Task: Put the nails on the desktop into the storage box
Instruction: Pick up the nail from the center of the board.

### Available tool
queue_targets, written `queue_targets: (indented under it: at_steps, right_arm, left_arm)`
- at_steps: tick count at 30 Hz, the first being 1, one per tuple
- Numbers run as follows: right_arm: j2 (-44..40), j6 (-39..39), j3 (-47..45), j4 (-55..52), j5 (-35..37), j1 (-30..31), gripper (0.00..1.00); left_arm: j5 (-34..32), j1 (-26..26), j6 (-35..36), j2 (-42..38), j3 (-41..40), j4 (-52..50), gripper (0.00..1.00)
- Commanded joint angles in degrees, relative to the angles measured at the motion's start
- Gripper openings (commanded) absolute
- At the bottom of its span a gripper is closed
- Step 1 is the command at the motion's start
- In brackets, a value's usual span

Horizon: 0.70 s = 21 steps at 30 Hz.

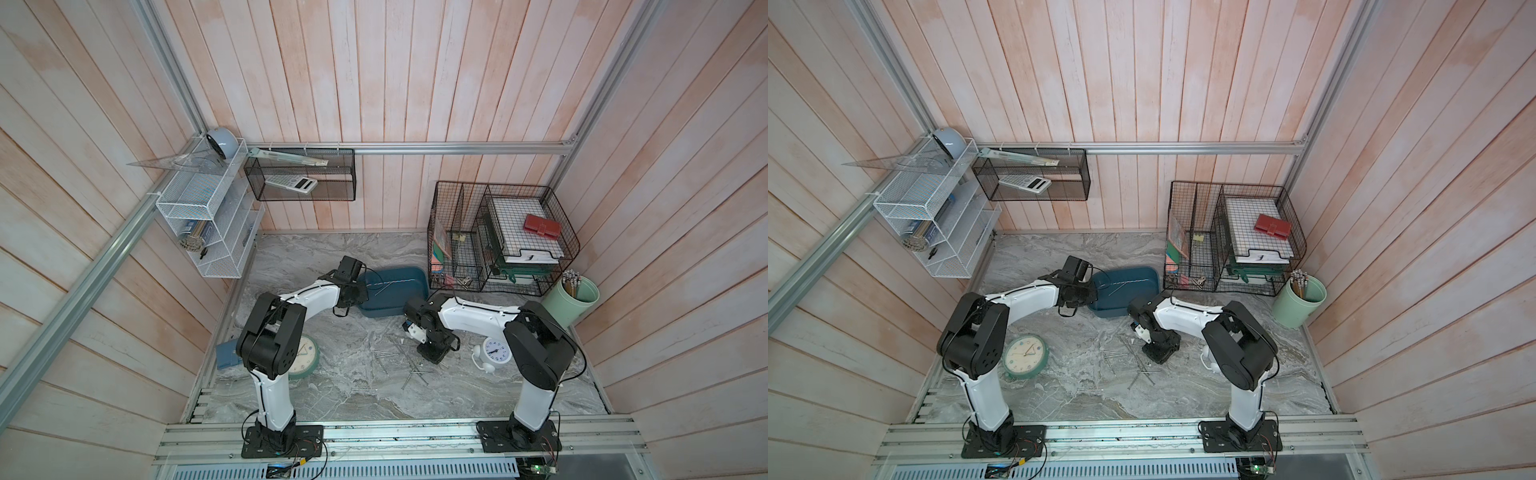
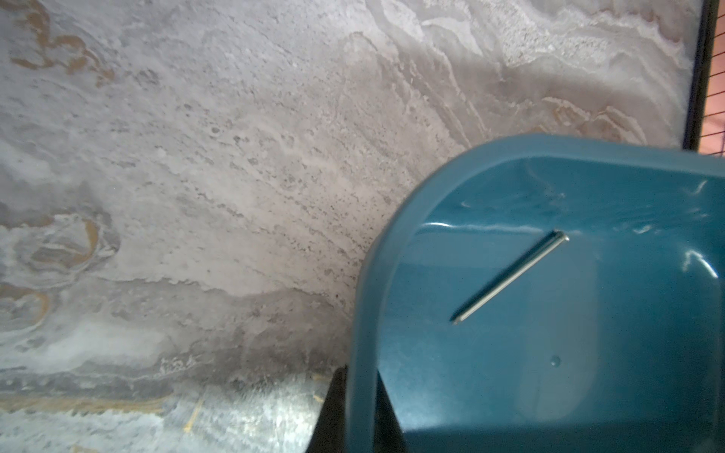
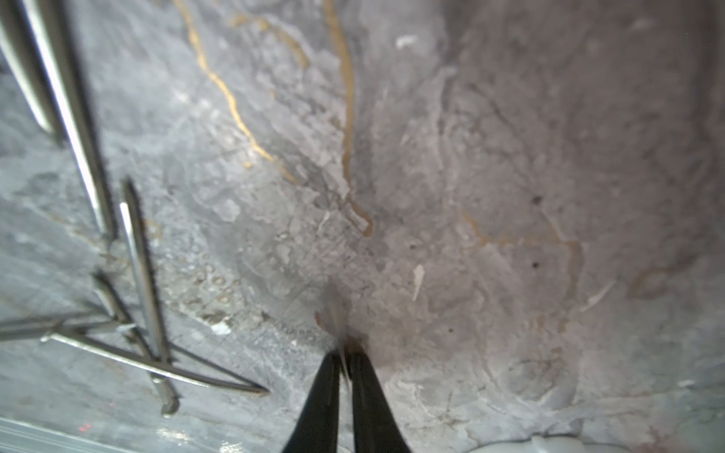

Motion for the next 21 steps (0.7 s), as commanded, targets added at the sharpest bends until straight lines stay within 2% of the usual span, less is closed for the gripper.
queue_targets:
  at_steps: [1, 9, 21]
  right_arm:
    - [3.50, 0.14, -0.88, 2.21, -0.24, 0.83, 0.01]
    - [-0.41, 0.33, 1.44, 0.52, 2.44, 0.83, 0.00]
    - [-10.75, 0.16, 14.33, -8.63, 4.66, 0.57, 0.00]
  left_arm:
    - [-0.11, 0.37, 0.68, 2.36, -1.13, -2.61, 0.00]
    - [0.24, 0.37, 0.77, 2.12, -1.10, -2.69, 0.00]
    - [0.69, 0.12, 0.65, 1.84, -1.47, -2.62, 0.00]
